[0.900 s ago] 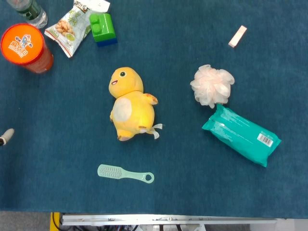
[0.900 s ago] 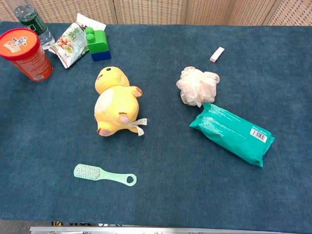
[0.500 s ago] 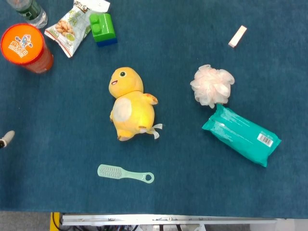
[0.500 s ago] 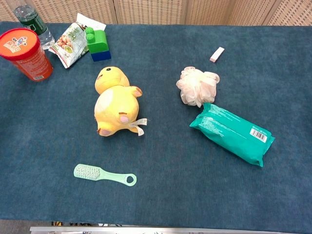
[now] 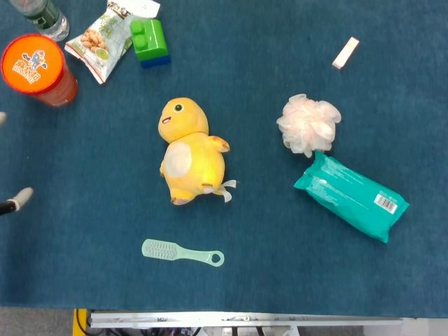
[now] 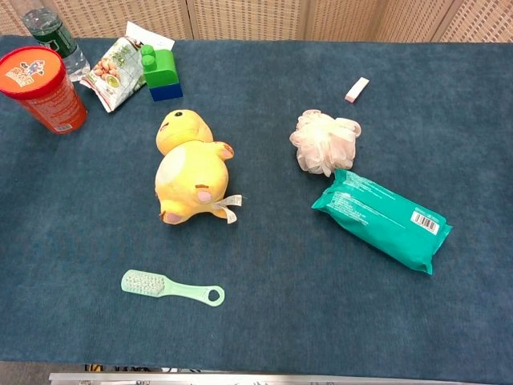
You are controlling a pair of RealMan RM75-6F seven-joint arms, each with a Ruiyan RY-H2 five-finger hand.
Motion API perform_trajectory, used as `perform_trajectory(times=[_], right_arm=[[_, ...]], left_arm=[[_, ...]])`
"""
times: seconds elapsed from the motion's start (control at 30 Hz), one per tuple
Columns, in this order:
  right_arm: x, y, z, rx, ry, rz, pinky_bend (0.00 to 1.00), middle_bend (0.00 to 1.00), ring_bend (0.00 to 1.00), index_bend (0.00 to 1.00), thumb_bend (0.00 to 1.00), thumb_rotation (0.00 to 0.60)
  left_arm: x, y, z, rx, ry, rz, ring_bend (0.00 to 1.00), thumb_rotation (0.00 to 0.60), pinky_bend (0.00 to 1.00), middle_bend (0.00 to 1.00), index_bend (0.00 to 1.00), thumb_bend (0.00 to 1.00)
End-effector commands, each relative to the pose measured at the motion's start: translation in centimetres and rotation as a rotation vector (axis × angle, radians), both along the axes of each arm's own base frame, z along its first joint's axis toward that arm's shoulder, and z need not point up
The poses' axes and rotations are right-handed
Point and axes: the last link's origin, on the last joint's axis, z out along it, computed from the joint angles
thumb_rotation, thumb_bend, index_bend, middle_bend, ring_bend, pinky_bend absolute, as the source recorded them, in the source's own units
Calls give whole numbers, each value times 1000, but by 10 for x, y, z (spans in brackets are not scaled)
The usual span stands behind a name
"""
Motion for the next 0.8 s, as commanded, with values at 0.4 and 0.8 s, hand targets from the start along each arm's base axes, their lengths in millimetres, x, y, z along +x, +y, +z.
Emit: perform_trajectory(times=[0.4,0.8], right_arm=[[11,-3,25,-82,-30,10,272,295,157,243,51,600],[8,1,28,-89,-26,-9,272,295,157,243,50,600]], left_arm=[[26,55,-36,-252,-109,-271,0,600,0,31,87,110],[56,88,-87,-430,-194,-411,0,598,0,27,87,110]])
